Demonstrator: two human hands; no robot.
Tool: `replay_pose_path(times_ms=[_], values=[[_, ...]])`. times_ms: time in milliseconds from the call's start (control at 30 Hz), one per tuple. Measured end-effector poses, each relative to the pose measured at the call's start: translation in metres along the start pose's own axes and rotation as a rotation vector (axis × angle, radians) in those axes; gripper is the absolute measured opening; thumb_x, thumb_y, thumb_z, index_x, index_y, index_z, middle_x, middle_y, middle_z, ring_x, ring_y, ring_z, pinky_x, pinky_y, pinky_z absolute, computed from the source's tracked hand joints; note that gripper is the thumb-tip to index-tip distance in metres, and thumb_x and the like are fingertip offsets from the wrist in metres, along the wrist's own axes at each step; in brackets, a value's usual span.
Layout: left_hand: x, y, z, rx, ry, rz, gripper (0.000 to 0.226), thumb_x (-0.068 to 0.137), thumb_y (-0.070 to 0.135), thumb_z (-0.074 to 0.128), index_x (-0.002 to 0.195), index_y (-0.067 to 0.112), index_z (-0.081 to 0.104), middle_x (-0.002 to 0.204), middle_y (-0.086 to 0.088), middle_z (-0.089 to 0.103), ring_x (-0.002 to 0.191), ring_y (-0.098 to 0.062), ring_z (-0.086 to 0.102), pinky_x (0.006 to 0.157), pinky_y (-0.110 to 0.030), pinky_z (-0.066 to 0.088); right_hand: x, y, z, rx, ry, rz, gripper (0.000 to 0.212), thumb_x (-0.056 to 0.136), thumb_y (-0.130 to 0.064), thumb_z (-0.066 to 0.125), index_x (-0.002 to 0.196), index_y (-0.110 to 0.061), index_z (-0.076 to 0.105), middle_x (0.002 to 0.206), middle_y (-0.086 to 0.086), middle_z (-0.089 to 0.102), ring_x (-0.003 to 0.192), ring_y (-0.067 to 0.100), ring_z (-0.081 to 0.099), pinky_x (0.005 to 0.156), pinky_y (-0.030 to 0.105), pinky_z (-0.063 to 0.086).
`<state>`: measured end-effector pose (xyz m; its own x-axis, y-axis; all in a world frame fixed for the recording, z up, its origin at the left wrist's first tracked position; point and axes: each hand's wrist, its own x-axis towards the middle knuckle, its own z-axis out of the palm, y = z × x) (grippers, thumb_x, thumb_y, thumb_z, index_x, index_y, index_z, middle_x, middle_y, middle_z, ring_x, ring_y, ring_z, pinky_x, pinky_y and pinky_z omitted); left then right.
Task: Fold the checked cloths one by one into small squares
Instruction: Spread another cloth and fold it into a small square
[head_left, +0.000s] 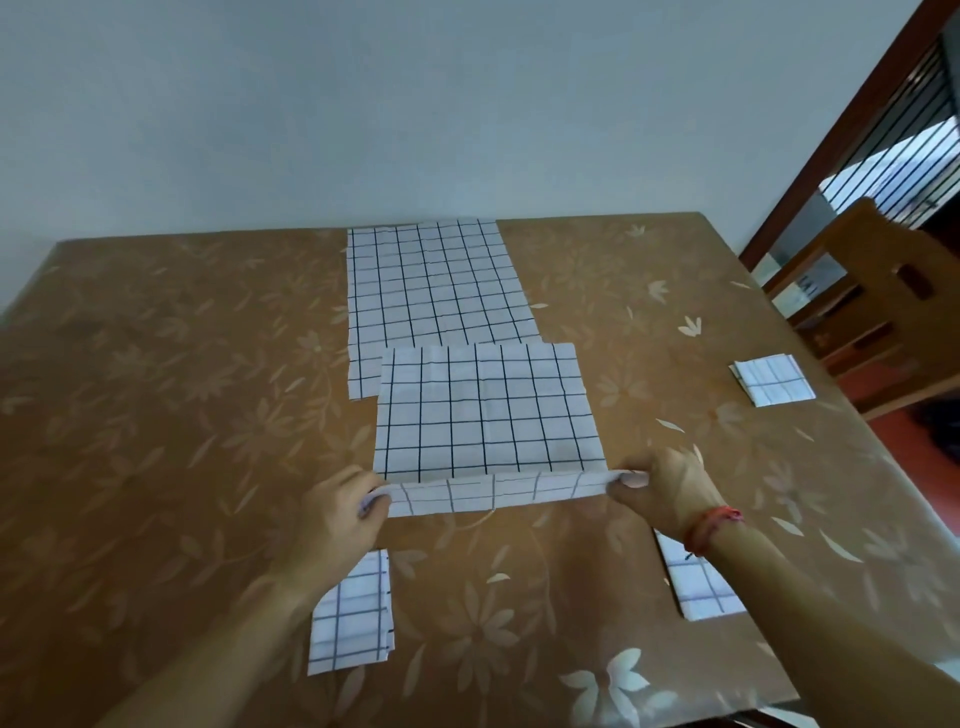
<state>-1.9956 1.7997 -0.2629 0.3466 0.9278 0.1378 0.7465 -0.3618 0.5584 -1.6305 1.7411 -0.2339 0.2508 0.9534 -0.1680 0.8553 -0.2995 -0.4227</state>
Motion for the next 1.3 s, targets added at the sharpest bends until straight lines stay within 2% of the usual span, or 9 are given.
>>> replay_pose_path(times_ms=[100,167,267,400,567,700,900,1100,1300], values=[[0.019,0.002,-0.009,-0.034,0.040,-0.024,0.007,0.084,0.008,0.071,0.082,0.015,0.069,0.075,0.009,0.059,0.068,-0.003,0.054,0.060,-0.009,0.037,0.008,-0.005,-0.009,0.088,0.042,0.045,0.031,0.070,-0.031,0.076,0.052,-0.045,0.055,0.059,-0.010,0.061,0.066,0.012,0.060,0.063,0.028,0.049],[0.035,-0.001,-0.012,-0.031,0.059,-0.044,0.007,0.085,0.011,0.071,0.085,0.017,0.069,0.079,0.010,0.062,0.072,-0.005,0.057,0.063,-0.016,0.043,0.017,-0.009,-0.013,0.166,0.062,0.080,0.026,0.069,-0.032,0.080,0.059,-0.044,0.059,0.064,-0.012,0.062,0.069,0.011,0.061,0.060,0.022,0.045],[0.061,-0.006,-0.012,-0.022,0.079,-0.078,0.008,0.087,0.011,0.068,0.086,0.019,0.069,0.083,0.009,0.063,0.077,-0.007,0.058,0.066,-0.016,0.042,0.029,-0.011,-0.007,0.228,0.036,0.166,0.030,0.069,-0.033,0.082,0.056,-0.024,0.056,0.058,-0.012,0.054,0.056,0.009,0.052,0.045,0.011,0.032],[0.096,-0.004,-0.010,-0.008,0.131,-0.098,0.004,0.089,0.011,0.067,0.091,0.012,0.070,0.086,0.004,0.063,0.076,-0.009,0.055,0.064,-0.006,0.036,0.052,-0.005,0.013,0.293,0.025,0.256,0.032,0.074,-0.034,0.080,0.060,-0.013,0.061,0.054,-0.003,0.055,0.053,0.013,0.052,0.047,0.020,0.037],[0.107,-0.009,0.006,0.144,0.240,0.023,0.028,0.086,0.017,0.068,0.112,0.006,0.063,0.109,-0.004,0.059,0.085,-0.017,0.053,0.077,-0.026,0.041,0.093,-0.005,0.041,0.426,0.189,0.357,0.024,0.076,-0.027,0.076,0.066,-0.009,0.064,0.063,0.004,0.065,0.061,0.019,0.059,0.051,0.027,0.043],[0.082,-0.007,0.034,0.178,0.129,0.156,0.038,0.089,0.035,0.047,0.119,0.015,0.058,0.123,0.001,0.052,0.114,-0.018,0.050,0.093,-0.033,0.044,0.116,-0.007,0.048,0.467,0.205,0.387,0.006,0.079,-0.022,0.072,0.075,-0.020,0.068,0.068,-0.004,0.066,0.066,0.013,0.061,0.051,0.021,0.040],[0.034,0.001,0.085,0.285,-0.113,0.381,0.037,0.088,0.037,0.048,0.118,0.022,0.064,0.125,0.001,0.058,0.115,-0.016,0.051,0.095,-0.032,0.048,0.146,-0.009,0.053,0.434,0.239,0.427,0.011,0.083,-0.025,0.067,0.091,-0.018,0.069,0.077,-0.002,0.063,0.077,0.019,0.056,0.068,0.023,0.039],[0.032,0.005,0.108,0.378,-0.247,0.302,0.046,0.092,0.043,0.039,0.127,0.023,0.061,0.140,0.001,0.051,0.131,-0.017,0.046,0.106,-0.034,0.041,0.154,-0.011,0.064,0.335,0.297,0.316,0.049,0.087,-0.036,0.064,0.131,-0.018,0.051,0.123,0.005,0.061,0.111,0.026,0.059,0.093,0.038,0.048],[0.051,0.003,0.118,0.423,-0.299,0.234,0.050,0.092,0.042,0.036,0.130,0.017,0.058,0.142,-0.004,0.049,0.132,-0.024,0.043,0.106,-0.041,0.043,0.129,-0.015,0.090,0.100,0.292,0.054,0.052,0.087,-0.029,0.065,0.134,-0.011,0.050,0.136,0.014,0.050,0.123,0.034,0.047,0.096,0.045,0.042]])
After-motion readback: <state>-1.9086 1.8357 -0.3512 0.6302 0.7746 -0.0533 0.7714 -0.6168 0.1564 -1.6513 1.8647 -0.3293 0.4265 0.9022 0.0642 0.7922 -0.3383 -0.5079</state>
